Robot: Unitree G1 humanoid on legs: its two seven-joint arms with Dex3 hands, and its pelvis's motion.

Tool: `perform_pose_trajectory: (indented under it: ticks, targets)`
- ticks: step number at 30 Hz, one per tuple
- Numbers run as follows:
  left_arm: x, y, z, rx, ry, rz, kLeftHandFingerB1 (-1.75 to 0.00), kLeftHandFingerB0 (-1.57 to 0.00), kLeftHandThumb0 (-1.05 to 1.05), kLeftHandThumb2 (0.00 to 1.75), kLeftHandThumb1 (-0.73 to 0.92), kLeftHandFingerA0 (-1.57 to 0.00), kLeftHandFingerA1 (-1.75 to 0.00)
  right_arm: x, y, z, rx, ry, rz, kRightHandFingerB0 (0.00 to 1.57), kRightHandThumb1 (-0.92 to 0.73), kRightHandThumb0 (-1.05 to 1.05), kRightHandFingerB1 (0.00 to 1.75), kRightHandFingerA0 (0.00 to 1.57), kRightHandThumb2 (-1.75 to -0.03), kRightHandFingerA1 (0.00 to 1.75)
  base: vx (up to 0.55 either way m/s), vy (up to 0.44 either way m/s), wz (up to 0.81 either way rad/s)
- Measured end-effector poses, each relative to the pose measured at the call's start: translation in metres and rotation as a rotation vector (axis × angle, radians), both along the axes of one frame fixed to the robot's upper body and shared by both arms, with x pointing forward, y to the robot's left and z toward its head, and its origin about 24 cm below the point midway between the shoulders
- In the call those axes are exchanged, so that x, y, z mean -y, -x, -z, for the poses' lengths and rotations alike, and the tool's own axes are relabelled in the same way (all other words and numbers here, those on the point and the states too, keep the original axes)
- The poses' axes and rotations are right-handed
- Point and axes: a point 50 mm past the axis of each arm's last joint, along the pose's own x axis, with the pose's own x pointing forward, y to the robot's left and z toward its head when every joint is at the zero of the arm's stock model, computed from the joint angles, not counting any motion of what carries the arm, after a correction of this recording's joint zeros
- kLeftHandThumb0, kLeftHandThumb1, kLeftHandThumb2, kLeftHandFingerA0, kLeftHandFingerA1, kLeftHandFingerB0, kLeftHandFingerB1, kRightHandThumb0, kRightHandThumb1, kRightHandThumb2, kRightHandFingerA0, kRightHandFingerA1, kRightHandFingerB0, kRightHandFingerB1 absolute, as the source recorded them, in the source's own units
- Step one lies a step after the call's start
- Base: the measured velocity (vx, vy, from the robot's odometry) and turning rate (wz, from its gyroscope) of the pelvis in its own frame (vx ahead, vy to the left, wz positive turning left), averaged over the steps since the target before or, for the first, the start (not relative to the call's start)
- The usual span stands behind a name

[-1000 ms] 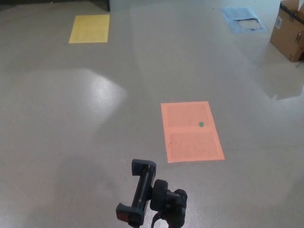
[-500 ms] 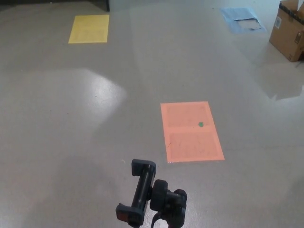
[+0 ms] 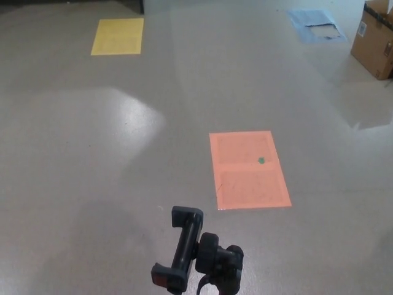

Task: A phone stand is kept on the floor and the robot uses both its hands to grab it and uses its left hand to extend the phone stand by pulling it upwards

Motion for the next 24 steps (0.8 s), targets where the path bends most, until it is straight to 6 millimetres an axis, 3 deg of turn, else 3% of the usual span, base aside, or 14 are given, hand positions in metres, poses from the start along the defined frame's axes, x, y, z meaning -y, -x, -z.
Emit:
perform_pose_trajectory:
  ticks: [5, 6, 15, 16, 18, 19, 24]
  targets:
    - [-0.001, 0.000, -0.001, 0.005, -0.007, -0.005, -0.31, -0.33, -0.70, 0.66, 0.84, -0.30, -0.32, -0.009, -0.017, -0.009, 0.046, 0.010, -0.008, 0.00, -0.56, -0.83, 0.01, 0.01, -0.89, 0.10, 0.00, 0.000, 0.00]
    - [-0.001, 0.000, -0.001, 0.005, -0.006, -0.006, -0.31, -0.33, -0.70, 0.66, 0.84, -0.31, -0.33, -0.011, -0.021, -0.010, 0.052, 0.014, -0.013, 0.00, -0.57, -0.86, 0.10, 0.00, -0.95, 0.10, 0.00, 0.000, 0.00]
    - [0.000, 0.003, 0.001, -0.007, 0.002, -0.017, -0.31, -0.32, -0.69, 0.66, 0.84, -0.30, -0.33, -0.026, -0.045, -0.011, 0.054, 0.052, -0.045, 0.00, -0.57, -0.87, 0.08, 0.00, -0.94, 0.10, 0.00, 0.000, 0.00]
    - [0.000, 0.004, 0.001, -0.009, 0.002, -0.018, -0.31, -0.33, -0.70, 0.66, 0.84, -0.31, -0.33, -0.026, -0.046, -0.010, 0.051, 0.055, -0.046, 0.00, -0.68, -0.74, 0.00, 0.00, -0.60, 0.14, 0.00, 0.000, 0.00]
    - [0.000, 0.004, 0.002, -0.009, 0.003, -0.019, -0.31, -0.33, -0.71, 0.66, 0.83, -0.30, -0.33, -0.029, -0.050, -0.009, 0.044, 0.060, -0.048, 0.00, -0.68, -0.75, 0.00, 0.00, -0.60, 0.14, 0.00, 0.000, 0.00]
    - [0.000, 0.004, 0.001, -0.008, 0.003, -0.019, -0.31, -0.34, -0.71, 0.66, 0.83, -0.31, -0.33, -0.030, -0.052, -0.009, 0.044, 0.062, -0.049, 0.00, -0.53, -0.85, 0.09, 0.00, -0.92, 0.10, 0.00, 0.000, 0.00]
    - [0.003, 0.002, -0.001, 0.014, 0.011, -0.018, -0.31, -0.33, -0.70, 0.66, 0.82, -0.34, -0.32, -0.034, -0.064, -0.011, 0.043, 0.075, -0.056, 0.00, -0.55, -0.88, 0.07, 0.00, -0.94, 0.09, 0.00, 0.000, 0.00]
